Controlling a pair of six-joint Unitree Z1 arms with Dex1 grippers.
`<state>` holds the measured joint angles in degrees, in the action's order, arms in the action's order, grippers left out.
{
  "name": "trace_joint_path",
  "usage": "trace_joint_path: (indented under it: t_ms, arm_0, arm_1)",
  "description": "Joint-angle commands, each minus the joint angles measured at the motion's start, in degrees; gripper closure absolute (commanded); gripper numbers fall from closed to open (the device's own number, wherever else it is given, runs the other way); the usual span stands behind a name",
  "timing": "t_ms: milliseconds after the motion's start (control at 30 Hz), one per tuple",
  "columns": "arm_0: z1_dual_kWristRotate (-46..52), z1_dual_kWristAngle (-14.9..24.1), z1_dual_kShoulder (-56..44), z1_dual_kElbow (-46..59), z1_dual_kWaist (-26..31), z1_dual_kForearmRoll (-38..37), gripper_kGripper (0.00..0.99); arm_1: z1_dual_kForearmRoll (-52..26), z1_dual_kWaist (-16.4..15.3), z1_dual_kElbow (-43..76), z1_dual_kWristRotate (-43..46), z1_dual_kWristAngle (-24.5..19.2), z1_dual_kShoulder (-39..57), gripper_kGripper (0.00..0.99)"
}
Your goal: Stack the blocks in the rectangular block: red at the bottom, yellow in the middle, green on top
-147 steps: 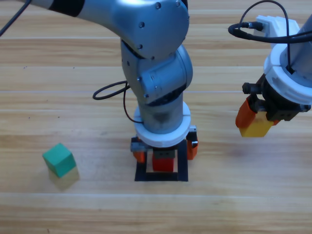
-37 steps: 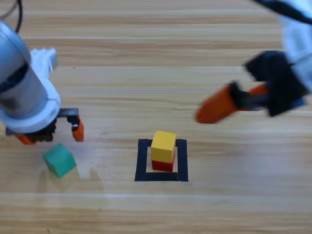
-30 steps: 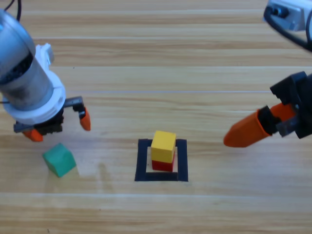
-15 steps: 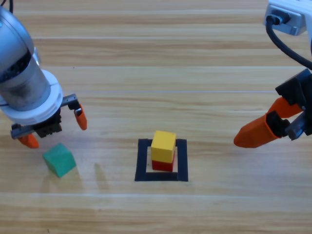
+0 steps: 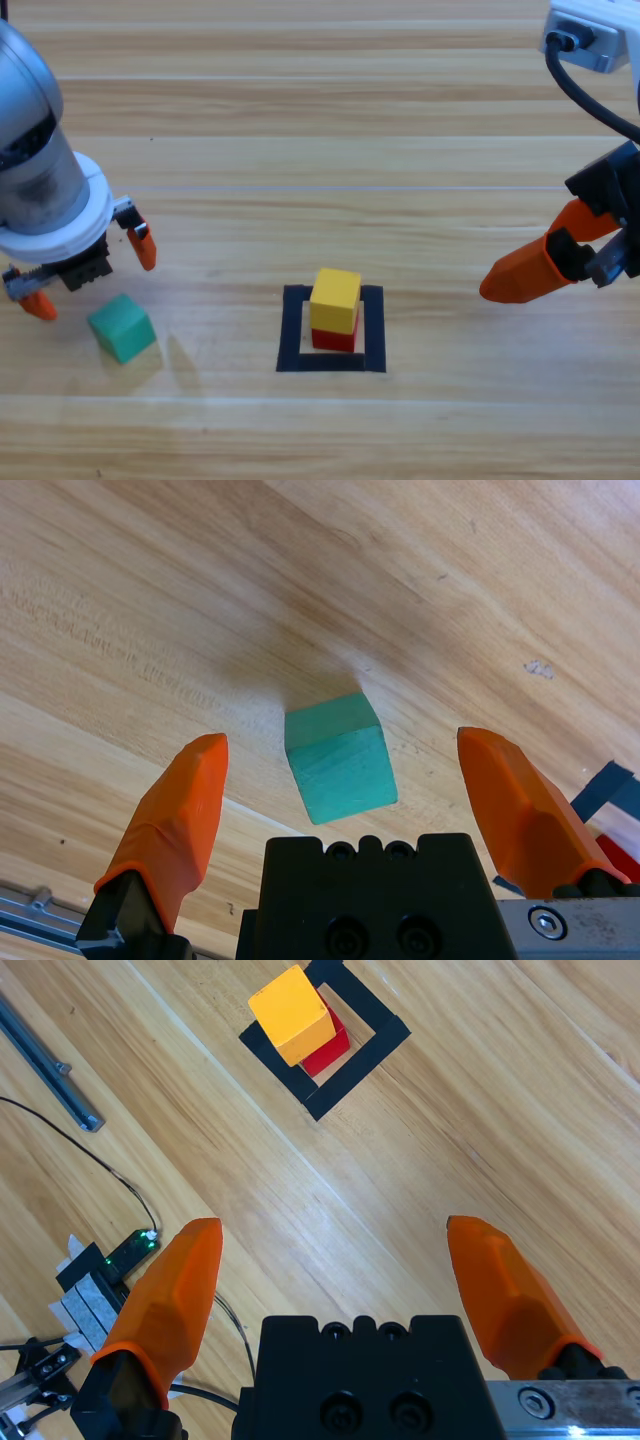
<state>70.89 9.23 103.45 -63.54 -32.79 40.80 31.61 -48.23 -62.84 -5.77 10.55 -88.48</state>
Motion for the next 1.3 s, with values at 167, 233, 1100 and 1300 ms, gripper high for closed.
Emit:
trace_joint_path:
  t_ms: [167,233,1100,1300]
  arm_0:
    - [5.49,0.53,1.58,1.14,-2.37,0.33,0.017]
    - [6.28,0.53,2.10,1.14,-2.63,0.33,0.017]
    - [8.83,-2.28,8.26,1.84,-2.72,-2.83,0.060]
    - [8.92,-2.63,8.52,3.07,-2.72,-4.06,0.143]
  arm_1:
    - [-1.29,1.56,1.58,0.32,-0.10,0.68,0.000]
    - [-1.29,1.56,1.50,0.32,-0.10,0.59,0.000]
    - [-1.20,1.82,1.58,-0.04,-1.50,1.20,0.000]
    - [-1.20,1.82,1.58,-0.04,-1.50,0.68,0.000]
